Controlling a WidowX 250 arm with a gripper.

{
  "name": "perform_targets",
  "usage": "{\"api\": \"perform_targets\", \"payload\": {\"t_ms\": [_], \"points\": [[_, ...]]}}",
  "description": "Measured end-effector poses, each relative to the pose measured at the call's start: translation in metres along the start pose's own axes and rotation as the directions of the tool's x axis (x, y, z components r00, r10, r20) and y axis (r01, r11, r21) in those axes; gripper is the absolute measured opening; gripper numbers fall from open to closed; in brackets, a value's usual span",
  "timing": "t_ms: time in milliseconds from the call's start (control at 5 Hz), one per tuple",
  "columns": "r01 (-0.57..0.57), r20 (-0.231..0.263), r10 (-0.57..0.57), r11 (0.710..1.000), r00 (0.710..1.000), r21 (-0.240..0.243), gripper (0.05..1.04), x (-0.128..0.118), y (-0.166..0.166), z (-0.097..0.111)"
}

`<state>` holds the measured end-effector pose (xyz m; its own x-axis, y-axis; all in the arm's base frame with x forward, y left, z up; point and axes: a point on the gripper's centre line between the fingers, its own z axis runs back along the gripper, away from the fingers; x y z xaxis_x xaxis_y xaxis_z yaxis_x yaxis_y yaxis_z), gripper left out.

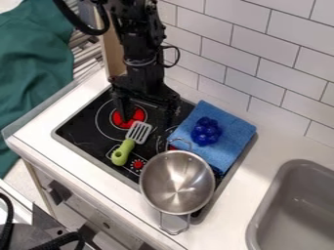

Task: Move the blue object below the left stove

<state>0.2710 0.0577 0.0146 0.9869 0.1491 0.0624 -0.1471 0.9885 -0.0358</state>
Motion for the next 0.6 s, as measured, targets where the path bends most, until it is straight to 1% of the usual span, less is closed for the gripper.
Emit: {"api": "perform_targets", "payload": {"t_ms": [200,400,600], "points": [[-0.009,-0.038,0.009,1.0,0.999,-0.004,1.006,-0.005,0.0,-0.009],[0.042,-0.021,-0.043,0.999,0.999,-0.016,1.006,0.013,-0.02,-0.005],[0.106,0.003,-0.106,0.994,0.994,-0.014,1.006,0.036,-0.044,-0.003]]}}
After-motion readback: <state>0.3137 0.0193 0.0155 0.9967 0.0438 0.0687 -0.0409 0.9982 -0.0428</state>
